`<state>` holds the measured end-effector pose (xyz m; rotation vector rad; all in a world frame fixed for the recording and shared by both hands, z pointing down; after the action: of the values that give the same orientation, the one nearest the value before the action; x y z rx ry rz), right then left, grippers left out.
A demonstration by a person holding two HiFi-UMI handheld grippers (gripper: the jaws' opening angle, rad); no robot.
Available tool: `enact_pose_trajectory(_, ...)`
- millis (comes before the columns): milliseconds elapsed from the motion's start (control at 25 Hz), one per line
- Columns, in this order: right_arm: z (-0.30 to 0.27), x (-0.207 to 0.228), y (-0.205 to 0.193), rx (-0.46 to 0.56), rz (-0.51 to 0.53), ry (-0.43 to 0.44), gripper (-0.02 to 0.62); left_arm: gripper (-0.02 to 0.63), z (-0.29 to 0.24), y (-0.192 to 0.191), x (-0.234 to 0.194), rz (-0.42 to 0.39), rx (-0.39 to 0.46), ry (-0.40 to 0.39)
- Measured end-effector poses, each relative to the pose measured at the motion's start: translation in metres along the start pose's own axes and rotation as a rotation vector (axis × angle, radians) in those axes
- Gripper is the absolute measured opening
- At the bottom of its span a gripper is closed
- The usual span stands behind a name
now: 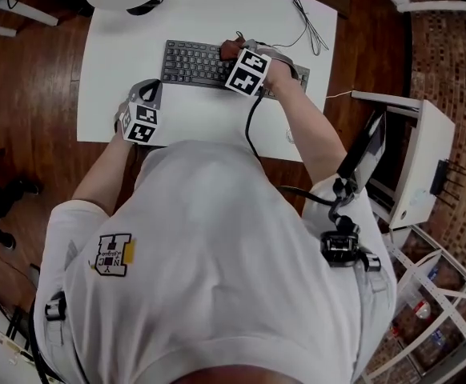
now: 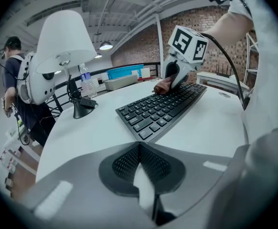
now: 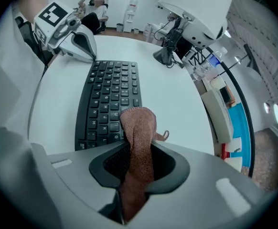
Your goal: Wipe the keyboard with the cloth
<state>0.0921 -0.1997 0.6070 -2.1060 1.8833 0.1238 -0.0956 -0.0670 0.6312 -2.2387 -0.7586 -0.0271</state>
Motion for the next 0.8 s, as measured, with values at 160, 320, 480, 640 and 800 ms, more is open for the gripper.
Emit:
enact_pose_trajectory(160,0.005,-0.033,-0.007,-0.001,0.015,0.041,0.094,0.0,-0.002,-0.002,-0.004,-0.001,0.009,-0.004)
enact_pose_trajectory(320,0.008,-0.065,-0.014,-0.001,0.023,0.082,0.094,0.0,-0.008,-0.005,-0.009,-0.01,0.012,-0.016)
enact_pose_trajectory(480,0.01,-0.095,-0.027,-0.005,0.016,0.116,0.092,0.0,-0.011,-0.004,-0.007,-0.013,0.013,-0.021)
enact_pose_trajectory(640,0.015,-0.12,-0.036,-0.009,0.03,0.14,0.092,0.0,-0.007,-0.002,-0.003,-0.02,0.013,-0.027)
enact_pose_trajectory(800,0.019,-0.104,-0.025,0.017,0.022,0.121,0.092,0.0,-0.007,-0.002,-0.005,-0.025,0.013,-0.037)
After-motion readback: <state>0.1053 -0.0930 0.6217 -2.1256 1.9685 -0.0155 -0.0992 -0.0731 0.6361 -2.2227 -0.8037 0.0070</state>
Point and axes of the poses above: the fingertips, and each gripper's own axes: z backward along the fingers, x to its right, y out of its top, the point moved 2 cm from there along z, backward along the fingers, and after that the axes turned 9 degrees about -z, right-handed, at the moved point
